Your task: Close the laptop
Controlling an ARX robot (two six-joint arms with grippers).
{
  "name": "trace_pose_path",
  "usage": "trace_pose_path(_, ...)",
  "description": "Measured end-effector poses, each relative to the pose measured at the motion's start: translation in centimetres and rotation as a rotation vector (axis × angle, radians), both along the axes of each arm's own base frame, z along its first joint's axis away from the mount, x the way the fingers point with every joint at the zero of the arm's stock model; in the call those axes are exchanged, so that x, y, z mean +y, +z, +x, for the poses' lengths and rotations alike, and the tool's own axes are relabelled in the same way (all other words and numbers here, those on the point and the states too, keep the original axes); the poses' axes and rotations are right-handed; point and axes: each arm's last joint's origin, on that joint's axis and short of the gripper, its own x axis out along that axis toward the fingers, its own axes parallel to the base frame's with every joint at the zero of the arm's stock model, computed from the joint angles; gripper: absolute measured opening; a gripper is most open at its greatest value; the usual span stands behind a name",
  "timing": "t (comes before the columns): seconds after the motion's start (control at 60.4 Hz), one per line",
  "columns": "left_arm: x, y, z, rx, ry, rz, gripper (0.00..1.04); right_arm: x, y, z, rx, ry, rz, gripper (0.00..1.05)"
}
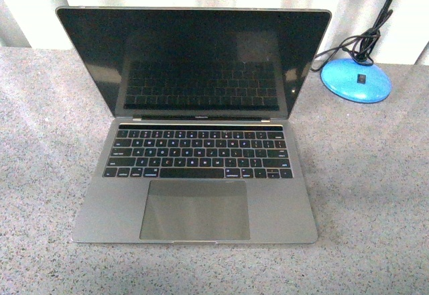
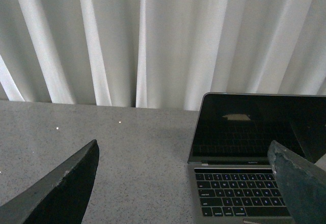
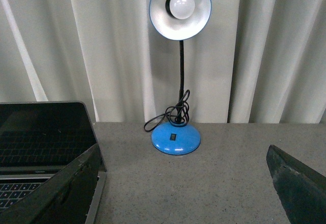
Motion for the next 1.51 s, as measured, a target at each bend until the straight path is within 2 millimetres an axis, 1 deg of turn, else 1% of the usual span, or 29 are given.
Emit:
trace_pose_path(0.994,0.0,0.0,0.0,0.000,0.000,0.000,0.98,0.0,0.0,0.0,0.000,0.001,0.000,0.95)
trace_pose_path(1.027,0.0,-0.1,0.1,0.012,0.030,-0.008,0.98,0.0,-0.1,0.0,0.059,0.056,-0.009,0.95)
trace_pose_path(1.06,0.0,-0.3,0.2,0.081,0.196,-0.064,0.98,-0.1,-0.2,0.1,0.211,0.168,-0.006,0.95)
trace_pose_path(1.077,-0.1,-0.3,0.3,0.094,0.239,-0.087,0.98,-0.1,-0.3,0.1,0.253,0.197,-0.006,0.95)
trace_pose_path(1.11,-0.4,-0.4,0.6,0.128,0.395,-0.121,0.98,-0.2,-0.7,0.3,0.397,0.295,0.034,0.95)
trace_pose_path(1.127,-0.4,-0.5,0.6,0.127,0.433,-0.137,0.98,-0.2,-0.9,0.4,0.426,0.314,0.038,0.95)
trace_pose_path(1.16,-0.5,-0.7,0.6,0.116,0.566,-0.144,0.98,-0.2,-1.6,0.7,0.511,0.350,0.041,0.95)
trace_pose_path(1.176,-0.5,-0.8,0.6,0.109,0.596,-0.145,0.98,-0.2,-1.8,0.7,0.528,0.353,0.042,0.95)
trace_pose_path(1.209,-0.4,-0.7,0.5,0.069,0.713,-0.156,0.98,-0.2,-2.2,1.1,0.567,0.370,0.027,0.95)
trace_pose_path(1.259,-0.1,-0.3,0.3,0.013,0.828,-0.175,0.98,-0.3,-2.3,1.7,0.583,0.383,0.011,0.95)
trace_pose_path(1.292,0.1,0.0,0.2,-0.016,0.870,-0.193,0.98,-0.4,-2.0,2.3,0.578,0.386,-0.013,0.95)
trace_pose_path(1.325,0.2,0.2,0.2,-0.033,0.875,-0.206,0.98,-0.5,-1.8,2.7,0.570,0.388,-0.026,0.95)
trace_pose_path(1.408,0.2,0.5,0.7,-0.040,0.851,-0.217,0.98,-0.8,-1.1,4.1,0.549,0.396,-0.083,0.95)
trace_pose_path(1.508,0.1,1.2,1.9,-0.034,0.795,-0.205,0.98,-0.9,-1.0,6.0,0.559,0.407,-0.153,0.95)
